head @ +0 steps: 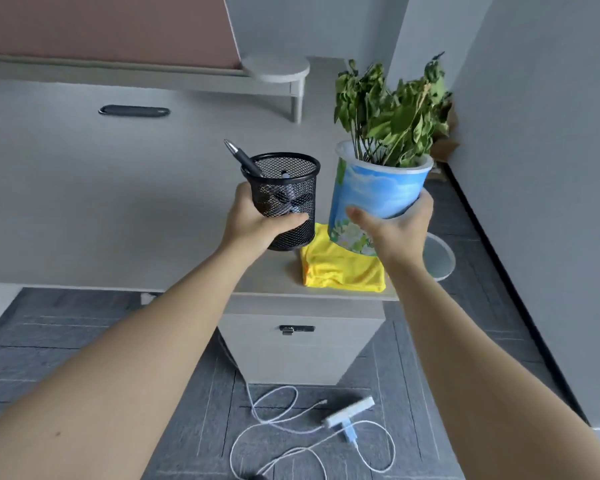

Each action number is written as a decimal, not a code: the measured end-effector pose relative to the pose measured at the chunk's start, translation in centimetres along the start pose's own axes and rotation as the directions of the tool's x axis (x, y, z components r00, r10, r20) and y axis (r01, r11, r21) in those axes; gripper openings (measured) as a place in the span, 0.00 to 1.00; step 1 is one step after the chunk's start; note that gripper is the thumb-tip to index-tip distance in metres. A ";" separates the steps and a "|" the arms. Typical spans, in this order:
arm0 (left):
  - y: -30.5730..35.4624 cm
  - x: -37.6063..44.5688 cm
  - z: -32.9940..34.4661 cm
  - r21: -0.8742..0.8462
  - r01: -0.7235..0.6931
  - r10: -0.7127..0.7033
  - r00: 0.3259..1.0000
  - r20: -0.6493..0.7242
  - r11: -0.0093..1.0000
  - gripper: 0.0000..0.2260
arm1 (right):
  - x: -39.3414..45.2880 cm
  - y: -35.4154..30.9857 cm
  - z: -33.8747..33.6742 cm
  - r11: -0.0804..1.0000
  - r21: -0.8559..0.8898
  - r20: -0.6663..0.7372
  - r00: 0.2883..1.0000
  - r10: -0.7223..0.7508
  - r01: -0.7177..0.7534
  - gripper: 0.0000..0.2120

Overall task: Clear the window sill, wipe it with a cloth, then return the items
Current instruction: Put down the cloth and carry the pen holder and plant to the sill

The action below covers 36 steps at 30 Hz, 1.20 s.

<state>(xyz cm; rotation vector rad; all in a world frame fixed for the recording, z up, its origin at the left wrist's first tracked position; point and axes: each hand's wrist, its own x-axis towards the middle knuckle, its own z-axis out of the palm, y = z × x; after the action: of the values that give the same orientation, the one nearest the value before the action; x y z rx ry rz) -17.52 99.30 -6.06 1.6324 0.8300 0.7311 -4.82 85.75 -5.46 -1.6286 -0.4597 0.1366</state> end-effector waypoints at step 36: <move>21.4 -45.7 70.5 -0.223 -0.188 0.250 0.132 0.959 0.956 0.38 | -18.9 1.4 -79.0 0.969 -0.063 -0.977 0.215 -0.011 -0.238 0.39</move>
<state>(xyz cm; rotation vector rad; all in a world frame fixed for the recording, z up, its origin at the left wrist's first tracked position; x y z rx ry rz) 17.21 20.03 -0.99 1.7427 -0.4585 -0.2821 6.37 5.45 -0.86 -1.5901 0.7091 -0.8791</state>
